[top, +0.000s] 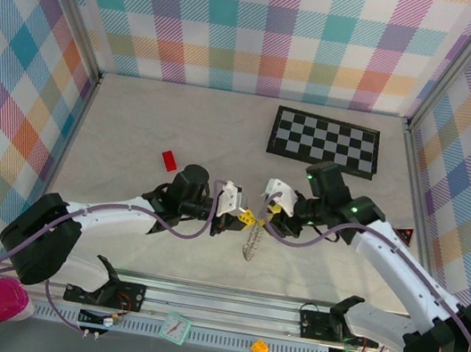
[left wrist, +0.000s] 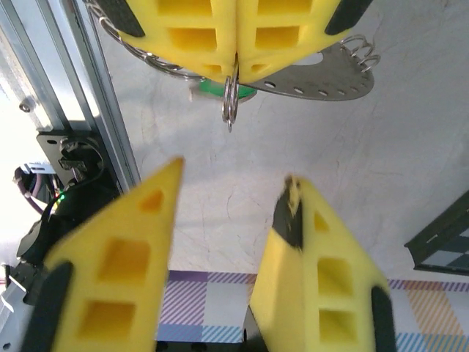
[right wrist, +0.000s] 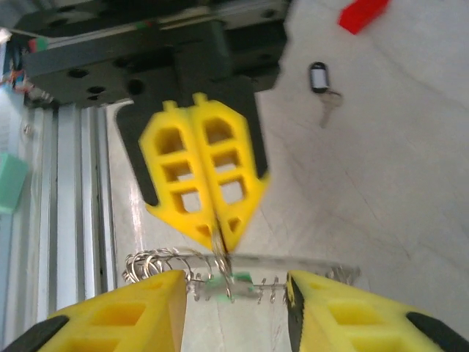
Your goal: Put the keys on the keyring
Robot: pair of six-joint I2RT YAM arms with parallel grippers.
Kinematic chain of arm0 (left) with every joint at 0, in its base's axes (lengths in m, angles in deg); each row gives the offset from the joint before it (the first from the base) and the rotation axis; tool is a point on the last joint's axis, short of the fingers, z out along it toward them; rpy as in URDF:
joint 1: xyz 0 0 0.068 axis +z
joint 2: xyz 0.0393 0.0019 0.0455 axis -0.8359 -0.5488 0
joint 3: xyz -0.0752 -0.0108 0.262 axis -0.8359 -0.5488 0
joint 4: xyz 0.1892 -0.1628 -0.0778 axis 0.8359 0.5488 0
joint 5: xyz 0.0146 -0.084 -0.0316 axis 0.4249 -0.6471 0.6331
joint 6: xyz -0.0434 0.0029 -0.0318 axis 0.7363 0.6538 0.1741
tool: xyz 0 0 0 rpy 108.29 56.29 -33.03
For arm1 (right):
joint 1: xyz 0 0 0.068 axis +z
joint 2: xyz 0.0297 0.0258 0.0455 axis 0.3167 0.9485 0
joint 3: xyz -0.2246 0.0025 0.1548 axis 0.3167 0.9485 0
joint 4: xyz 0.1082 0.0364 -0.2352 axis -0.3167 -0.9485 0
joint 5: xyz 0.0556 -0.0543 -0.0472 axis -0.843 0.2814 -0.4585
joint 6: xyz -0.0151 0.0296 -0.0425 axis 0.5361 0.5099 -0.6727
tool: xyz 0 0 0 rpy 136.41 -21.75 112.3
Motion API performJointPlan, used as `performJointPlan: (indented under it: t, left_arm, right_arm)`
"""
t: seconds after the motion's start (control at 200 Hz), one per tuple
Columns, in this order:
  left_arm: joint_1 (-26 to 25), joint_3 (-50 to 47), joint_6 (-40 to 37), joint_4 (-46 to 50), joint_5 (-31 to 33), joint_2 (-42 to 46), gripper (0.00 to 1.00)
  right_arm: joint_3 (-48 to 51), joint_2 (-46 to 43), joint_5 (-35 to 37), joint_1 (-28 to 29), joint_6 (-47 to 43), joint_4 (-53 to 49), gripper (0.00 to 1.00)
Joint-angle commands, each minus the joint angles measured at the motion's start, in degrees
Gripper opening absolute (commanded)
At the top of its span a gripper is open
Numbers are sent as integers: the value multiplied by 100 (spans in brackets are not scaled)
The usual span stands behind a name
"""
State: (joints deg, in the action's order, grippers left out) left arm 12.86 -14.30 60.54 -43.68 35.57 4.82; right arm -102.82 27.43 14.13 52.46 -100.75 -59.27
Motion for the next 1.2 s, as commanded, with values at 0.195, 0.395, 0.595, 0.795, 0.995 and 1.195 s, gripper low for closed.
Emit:
performJointPlan:
  t: [0.195,0.395,0.595,0.795,0.995,1.195]
  left_arm:
    - [-27,-99,244,-650,-125,2,0]
    - [-24,-144,326,-783,-188,-42,0]
    - [-25,-170,302,-827,-224,-78,0]
    - [-26,-223,273,-947,-251,-79,0]
    - [-25,-214,273,-966,-262,-104,0]
    - [-28,-219,273,-991,-283,-113,0]
  right_arm:
    - [901,-575,-359,-104,959,725,42]
    - [1141,-586,-335,-104,833,1157,39]
    - [1271,-677,-251,-104,688,1475,32]
    - [1184,-562,-467,-104,410,1388,27]
    - [1097,-401,-751,-104,340,1300,19]
    - [1088,-361,-661,-104,227,1254,2]
